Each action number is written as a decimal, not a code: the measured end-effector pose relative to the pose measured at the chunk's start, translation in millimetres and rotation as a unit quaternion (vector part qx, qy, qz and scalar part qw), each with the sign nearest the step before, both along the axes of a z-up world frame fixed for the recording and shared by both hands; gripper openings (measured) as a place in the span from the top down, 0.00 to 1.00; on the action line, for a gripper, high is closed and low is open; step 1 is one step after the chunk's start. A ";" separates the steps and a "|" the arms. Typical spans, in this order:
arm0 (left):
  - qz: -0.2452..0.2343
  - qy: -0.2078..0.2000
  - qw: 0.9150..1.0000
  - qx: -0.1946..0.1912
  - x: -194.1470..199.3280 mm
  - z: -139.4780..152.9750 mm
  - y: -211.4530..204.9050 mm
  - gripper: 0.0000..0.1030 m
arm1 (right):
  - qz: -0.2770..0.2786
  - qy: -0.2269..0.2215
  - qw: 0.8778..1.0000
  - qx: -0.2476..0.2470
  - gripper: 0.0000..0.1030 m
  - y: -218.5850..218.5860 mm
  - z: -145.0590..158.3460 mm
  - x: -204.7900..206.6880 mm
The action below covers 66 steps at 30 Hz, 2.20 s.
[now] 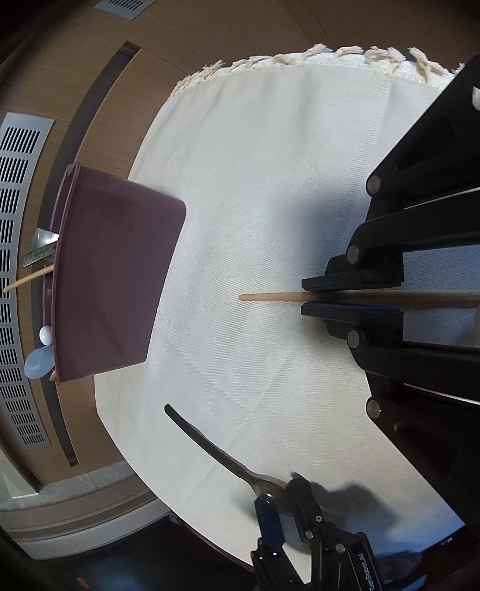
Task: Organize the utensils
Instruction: 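Grasp the dark spoon with the left tool while the right tool holds the chopstick, then lower the spoon and chopstick into the caddy and open both tools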
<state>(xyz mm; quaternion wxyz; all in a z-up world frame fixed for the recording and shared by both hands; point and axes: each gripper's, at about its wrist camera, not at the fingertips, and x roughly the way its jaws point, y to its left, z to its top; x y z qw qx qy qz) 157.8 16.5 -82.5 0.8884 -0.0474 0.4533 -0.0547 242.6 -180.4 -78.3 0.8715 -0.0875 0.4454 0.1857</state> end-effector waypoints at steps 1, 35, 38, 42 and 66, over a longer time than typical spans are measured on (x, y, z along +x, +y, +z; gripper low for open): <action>0.001 -0.003 1.000 0.002 -0.9 0.0 0.6 0.55 | 0.000 0.000 1.000 0.003 0.95 -0.3 0.1 2.2; 0.028 -0.018 0.999 0.022 -9.5 -1.7 9.6 0.55 | -0.036 -0.030 0.997 0.067 0.95 -26.2 26.0 -26.6; 0.050 -0.023 0.998 0.025 -7.6 -1.4 14.8 0.67 | -0.040 -0.027 0.997 0.066 0.95 -25.9 23.1 -25.6; 0.022 -0.080 0.996 0.032 -12.1 29.1 19.4 0.68 | -0.043 -0.031 0.996 0.072 0.95 -28.0 26.2 -27.4; -0.073 -0.227 0.970 0.041 11.4 193.0 9.2 0.69 | -0.077 -0.139 0.978 0.134 0.95 -49.8 97.9 -32.7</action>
